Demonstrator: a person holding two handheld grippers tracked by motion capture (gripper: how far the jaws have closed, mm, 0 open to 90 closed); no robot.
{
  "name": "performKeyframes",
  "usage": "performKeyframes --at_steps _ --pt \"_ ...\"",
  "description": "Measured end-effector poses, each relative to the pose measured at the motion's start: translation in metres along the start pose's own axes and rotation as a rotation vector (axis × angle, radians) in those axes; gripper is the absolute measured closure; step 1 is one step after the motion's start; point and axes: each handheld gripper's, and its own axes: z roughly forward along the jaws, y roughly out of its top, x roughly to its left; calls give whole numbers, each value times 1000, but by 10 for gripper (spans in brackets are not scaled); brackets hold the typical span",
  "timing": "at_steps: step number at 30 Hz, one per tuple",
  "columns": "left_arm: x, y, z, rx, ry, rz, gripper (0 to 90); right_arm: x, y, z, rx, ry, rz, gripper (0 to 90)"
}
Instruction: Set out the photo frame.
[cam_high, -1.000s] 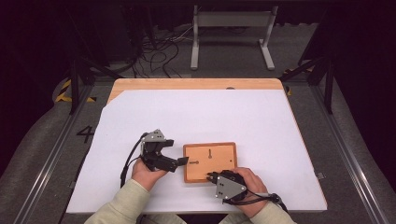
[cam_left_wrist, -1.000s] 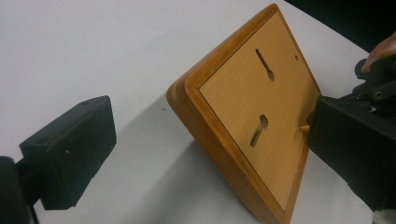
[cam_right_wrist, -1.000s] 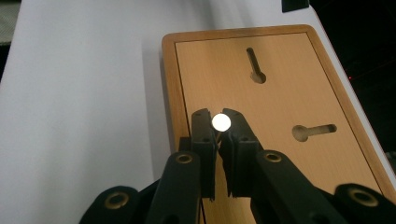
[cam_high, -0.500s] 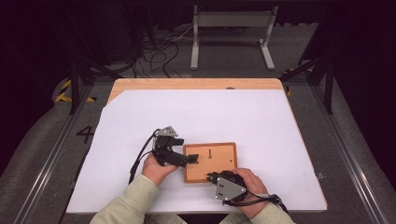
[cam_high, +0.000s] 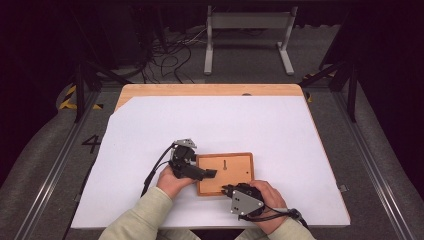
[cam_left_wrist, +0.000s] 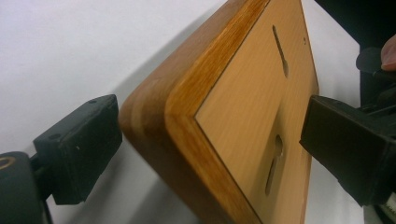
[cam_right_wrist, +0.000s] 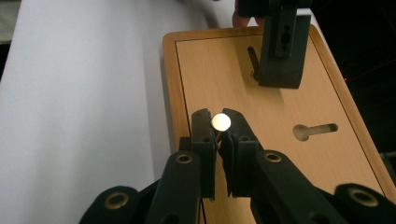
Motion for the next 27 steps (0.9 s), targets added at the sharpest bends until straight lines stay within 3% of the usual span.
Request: performKeyframes --at_steps 5,14,19,23,27 --pt "2 -1 8 25 -33 0 77 0 -1 0 -5 -1 4 841" --pt "-5 -1 10 42 -30 37 159 0 -1 1 -10 -2 10 840" --pt "-4 -1 6 28 -41 24 208 0 -1 0 -7 -1 11 840" --pt "-4 0 0 1 -33 37 276 0 -1 0 -5 -4 16 840" --pt "-3 0 -2 -8 -55 33 314 0 -1 0 -3 2 25 840"
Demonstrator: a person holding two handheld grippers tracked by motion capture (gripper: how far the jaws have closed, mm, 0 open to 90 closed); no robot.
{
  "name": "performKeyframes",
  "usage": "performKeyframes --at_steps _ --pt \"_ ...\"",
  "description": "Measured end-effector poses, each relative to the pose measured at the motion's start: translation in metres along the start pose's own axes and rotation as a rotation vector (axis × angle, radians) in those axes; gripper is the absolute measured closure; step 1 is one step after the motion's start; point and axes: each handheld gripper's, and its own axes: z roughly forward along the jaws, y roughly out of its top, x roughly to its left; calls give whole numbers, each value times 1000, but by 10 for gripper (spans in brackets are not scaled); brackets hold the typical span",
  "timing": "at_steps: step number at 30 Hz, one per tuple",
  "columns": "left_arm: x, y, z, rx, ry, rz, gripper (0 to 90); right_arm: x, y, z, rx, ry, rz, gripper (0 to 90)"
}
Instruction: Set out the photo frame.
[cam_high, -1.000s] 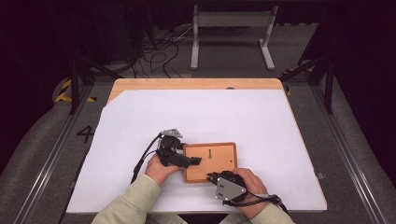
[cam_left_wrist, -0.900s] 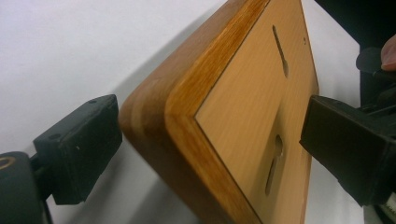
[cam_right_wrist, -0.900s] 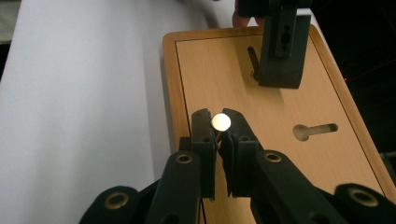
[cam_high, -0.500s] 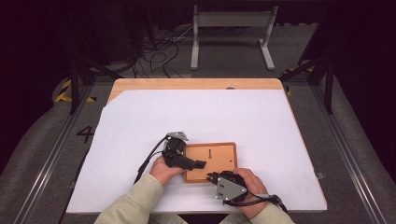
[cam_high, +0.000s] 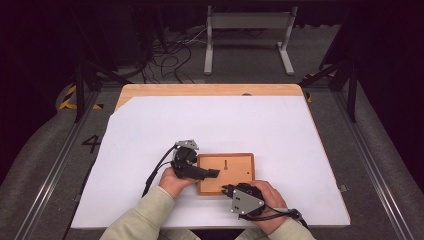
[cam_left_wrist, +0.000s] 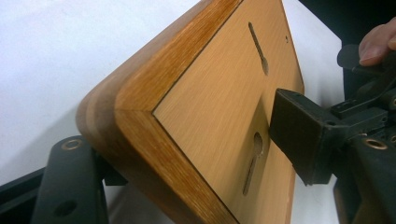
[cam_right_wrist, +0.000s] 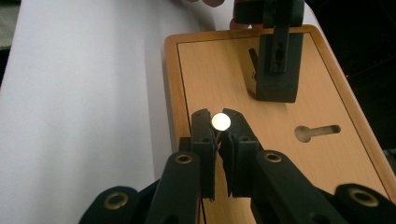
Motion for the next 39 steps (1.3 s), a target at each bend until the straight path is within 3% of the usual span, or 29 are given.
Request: performKeyframes --at_steps 3,8,11,13,18,22,25,28,31,34,39 --pt "0 0 -3 -12 -18 3 362 0 1 -1 3 11 -13 838" --pt "-1 0 -8 -23 -48 14 423 -1 1 -1 1 30 15 806" --pt "-3 1 -11 -31 -61 32 458 -2 2 -4 -44 73 82 707" --pt "-5 1 -13 -29 -64 43 478 -4 3 -10 -98 103 158 634" --pt "-12 2 -18 -19 -78 83 531 -13 5 -26 -202 110 277 554" --pt "-17 1 -21 -7 -94 120 564 -25 -1 -40 -255 51 348 551" --pt "-19 1 -22 1 -118 139 594 -37 -10 -55 -306 -4 429 553" --pt "-24 0 -23 22 -174 174 654 -48 -22 -71 -366 -87 506 571" --pt "-30 -1 -22 41 -213 203 710 -53 -30 -80 -388 -136 532 586" --pt "-41 1 -22 46 -180 269 745 -60 -41 -91 -417 -205 576 594" --pt "-45 0 -23 38 -170 292 748 -65 -50 -98 -442 -249 612 602"
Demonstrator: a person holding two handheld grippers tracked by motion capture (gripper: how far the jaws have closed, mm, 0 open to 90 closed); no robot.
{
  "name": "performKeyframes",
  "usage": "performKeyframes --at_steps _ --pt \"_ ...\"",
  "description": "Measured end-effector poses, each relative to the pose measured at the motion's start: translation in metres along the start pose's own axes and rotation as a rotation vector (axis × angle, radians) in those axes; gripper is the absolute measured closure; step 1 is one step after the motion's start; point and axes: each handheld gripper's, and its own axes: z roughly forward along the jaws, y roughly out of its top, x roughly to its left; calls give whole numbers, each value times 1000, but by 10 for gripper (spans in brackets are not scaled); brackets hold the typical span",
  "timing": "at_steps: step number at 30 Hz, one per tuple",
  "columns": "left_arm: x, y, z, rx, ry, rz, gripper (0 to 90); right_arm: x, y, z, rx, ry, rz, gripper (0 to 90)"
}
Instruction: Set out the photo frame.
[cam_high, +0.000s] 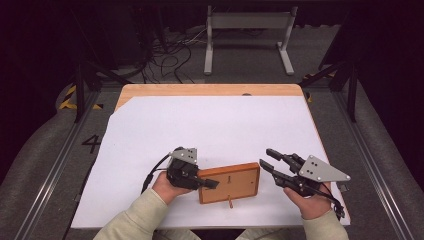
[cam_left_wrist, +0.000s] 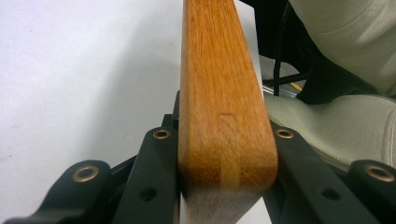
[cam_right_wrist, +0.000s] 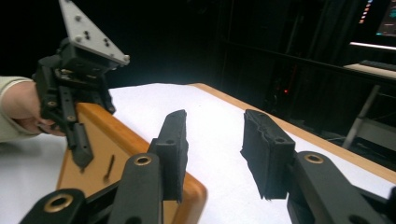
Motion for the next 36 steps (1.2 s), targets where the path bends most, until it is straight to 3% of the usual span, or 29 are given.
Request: performKeyframes --at_steps 9,16,19,22,23,29,36 --pt "-10 7 -8 -47 48 55 750 -4 -3 -2 2 -20 19 603" --pt "-15 16 -29 -143 202 94 750 -7 -7 -2 8 -26 30 602" --pt "-13 18 -36 -167 252 110 749 -7 -8 -2 12 -24 34 601" --pt "-8 18 -39 -192 265 108 749 -7 -10 -2 17 -23 38 601" --pt "-8 18 -39 -192 265 108 749 -7 -10 -2 21 -19 42 601" --pt "-4 18 -37 -187 400 144 749 -6 -13 -1 37 -25 31 609" --pt "-1 17 -33 -171 448 148 749 -6 -15 0 51 -20 37 605"
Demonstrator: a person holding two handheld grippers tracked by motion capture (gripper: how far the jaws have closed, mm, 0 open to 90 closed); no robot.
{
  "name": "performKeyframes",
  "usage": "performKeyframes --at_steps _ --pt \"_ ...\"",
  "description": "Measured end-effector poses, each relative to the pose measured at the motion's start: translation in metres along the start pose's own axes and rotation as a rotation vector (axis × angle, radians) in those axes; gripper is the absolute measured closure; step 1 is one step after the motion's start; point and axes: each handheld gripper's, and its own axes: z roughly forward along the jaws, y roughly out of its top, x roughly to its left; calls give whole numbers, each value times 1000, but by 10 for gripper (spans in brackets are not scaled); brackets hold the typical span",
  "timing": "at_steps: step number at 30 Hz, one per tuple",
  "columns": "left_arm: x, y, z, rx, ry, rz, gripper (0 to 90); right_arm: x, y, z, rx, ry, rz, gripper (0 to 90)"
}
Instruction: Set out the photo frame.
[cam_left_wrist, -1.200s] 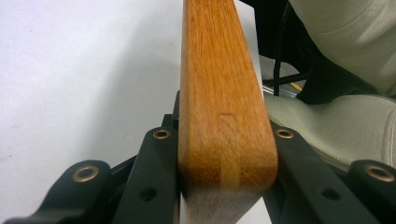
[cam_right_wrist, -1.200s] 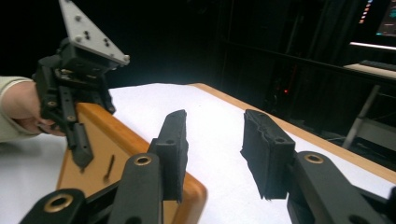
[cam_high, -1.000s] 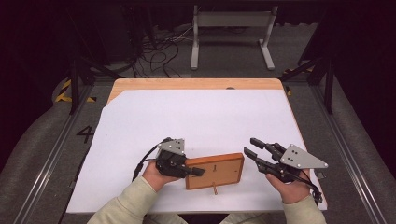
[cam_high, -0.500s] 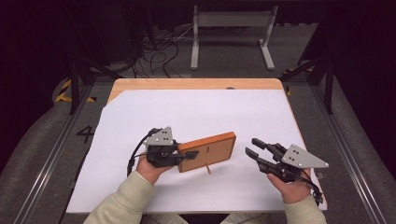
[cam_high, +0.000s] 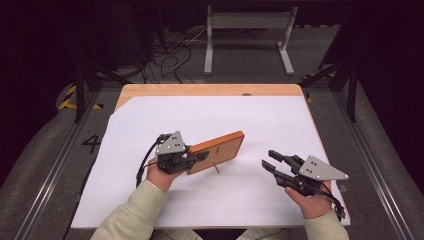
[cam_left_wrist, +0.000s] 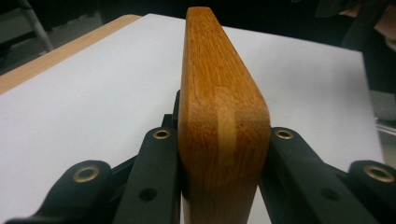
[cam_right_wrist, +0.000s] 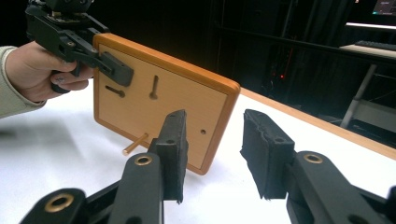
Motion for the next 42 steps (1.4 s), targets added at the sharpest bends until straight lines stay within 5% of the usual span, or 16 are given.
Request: performKeyframes --at_steps 7,21,30,38,42 --pt "-6 -2 6 39 67 46 748 2 0 1 -2 7 -2 598" --pt "-26 -7 5 157 121 128 744 2 1 2 -3 8 -1 580" --pt "-23 -18 3 220 79 68 707 2 2 7 -9 21 2 559" --pt "-29 -18 2 224 56 79 661 3 2 10 -11 33 5 551" --pt "-32 -18 0 219 8 70 619 3 2 10 -10 33 6 548"
